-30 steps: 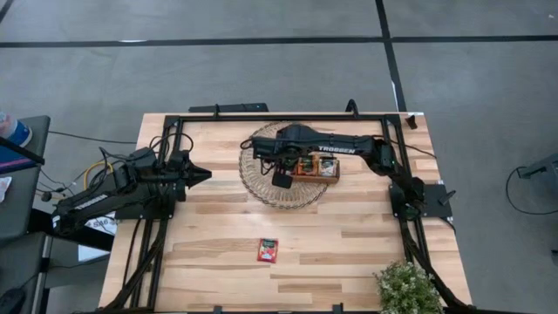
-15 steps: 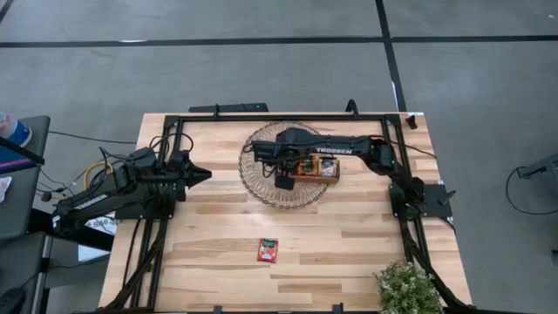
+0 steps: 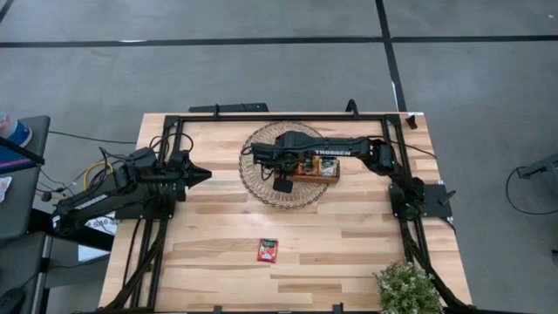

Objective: Pick & Place Tea
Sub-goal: Put the top red tea bag into the left slot of the wooden organizer

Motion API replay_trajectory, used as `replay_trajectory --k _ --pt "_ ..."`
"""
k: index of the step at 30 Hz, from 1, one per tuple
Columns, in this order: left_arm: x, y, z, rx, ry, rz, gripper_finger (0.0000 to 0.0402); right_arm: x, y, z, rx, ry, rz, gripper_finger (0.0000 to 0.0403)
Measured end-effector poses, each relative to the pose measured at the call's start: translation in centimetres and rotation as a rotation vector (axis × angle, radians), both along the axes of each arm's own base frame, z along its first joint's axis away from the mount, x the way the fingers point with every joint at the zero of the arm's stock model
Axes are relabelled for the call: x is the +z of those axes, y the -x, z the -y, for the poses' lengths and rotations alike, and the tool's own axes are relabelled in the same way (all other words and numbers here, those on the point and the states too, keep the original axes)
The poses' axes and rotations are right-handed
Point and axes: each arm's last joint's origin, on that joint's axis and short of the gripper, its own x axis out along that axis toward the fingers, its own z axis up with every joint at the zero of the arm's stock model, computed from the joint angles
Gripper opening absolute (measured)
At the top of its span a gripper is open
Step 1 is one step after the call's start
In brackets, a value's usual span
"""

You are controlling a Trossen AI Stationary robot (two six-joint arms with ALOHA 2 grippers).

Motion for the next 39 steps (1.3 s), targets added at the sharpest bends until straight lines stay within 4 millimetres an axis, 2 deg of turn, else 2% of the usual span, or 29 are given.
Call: replay_trajectory --k 24,39 --pt "0.0 0.0 0.0 0.000 -0.001 0.000 0.0050 0.4 -0.4 1.5 -0.089 -0.038 0.095 0.0000" --pt "0.0 0.0 0.0 0.000 -0.001 0.000 0.0050 0.4 0.1 2.4 -0.113 -0.017 0.062 0.0000"
